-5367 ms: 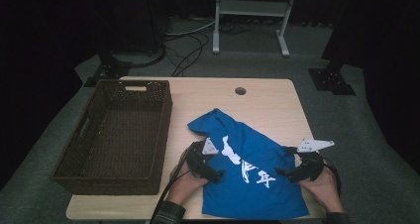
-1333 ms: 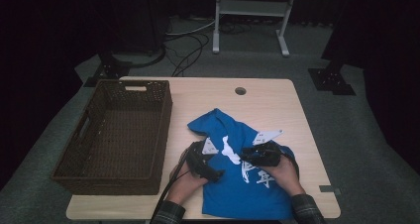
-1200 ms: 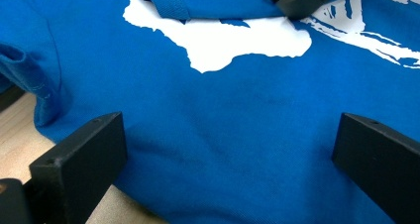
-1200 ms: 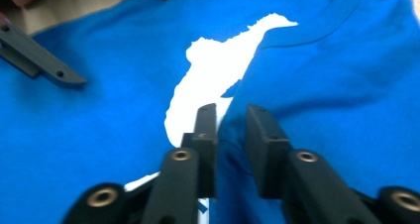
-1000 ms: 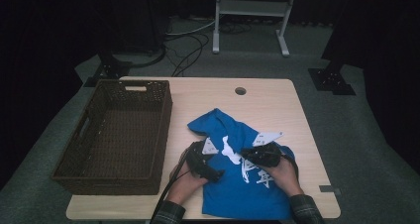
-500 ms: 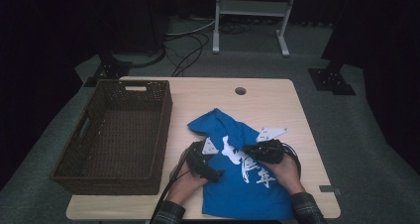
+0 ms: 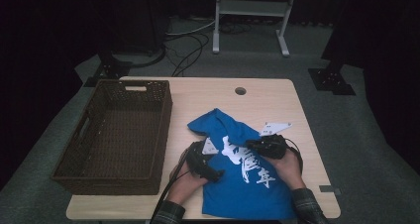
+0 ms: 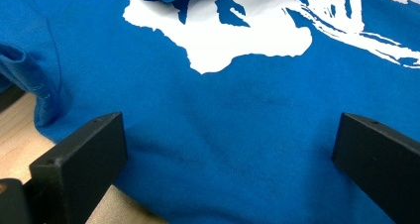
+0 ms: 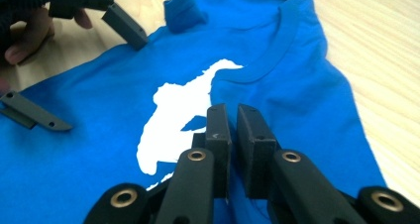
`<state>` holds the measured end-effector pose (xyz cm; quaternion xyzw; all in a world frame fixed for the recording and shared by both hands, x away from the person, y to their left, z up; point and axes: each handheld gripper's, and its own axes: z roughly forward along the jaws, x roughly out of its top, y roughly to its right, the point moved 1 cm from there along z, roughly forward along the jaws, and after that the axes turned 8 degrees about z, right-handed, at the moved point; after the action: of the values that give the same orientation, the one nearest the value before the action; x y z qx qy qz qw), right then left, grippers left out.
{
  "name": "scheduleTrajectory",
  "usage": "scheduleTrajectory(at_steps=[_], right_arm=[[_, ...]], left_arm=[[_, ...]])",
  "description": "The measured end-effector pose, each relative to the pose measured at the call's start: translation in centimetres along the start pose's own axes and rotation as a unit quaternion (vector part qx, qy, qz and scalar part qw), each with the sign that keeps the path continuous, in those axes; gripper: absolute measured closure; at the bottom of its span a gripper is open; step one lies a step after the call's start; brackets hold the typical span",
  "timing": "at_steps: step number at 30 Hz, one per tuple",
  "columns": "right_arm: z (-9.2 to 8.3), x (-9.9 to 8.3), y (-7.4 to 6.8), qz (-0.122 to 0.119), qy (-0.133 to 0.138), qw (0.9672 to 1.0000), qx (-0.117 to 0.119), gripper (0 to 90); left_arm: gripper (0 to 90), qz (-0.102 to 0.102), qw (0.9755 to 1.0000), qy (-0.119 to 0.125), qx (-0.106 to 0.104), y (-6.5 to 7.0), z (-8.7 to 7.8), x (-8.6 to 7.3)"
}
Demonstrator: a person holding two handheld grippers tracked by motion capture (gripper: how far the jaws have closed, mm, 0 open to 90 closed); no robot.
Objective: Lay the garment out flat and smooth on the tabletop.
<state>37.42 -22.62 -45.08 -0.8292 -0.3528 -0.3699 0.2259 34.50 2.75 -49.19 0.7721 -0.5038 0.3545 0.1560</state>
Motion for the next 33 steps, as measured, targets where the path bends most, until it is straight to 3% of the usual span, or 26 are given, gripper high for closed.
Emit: scheduleTrajectory(at_steps=[33], right_arm=[[-0.3,1.9,4.6,0.044,0.01,0.9985,-0.03,83.9]], left_arm=[[0.3,0.0,1.0,0.0,0.0,0.0,0.0,0.0]])
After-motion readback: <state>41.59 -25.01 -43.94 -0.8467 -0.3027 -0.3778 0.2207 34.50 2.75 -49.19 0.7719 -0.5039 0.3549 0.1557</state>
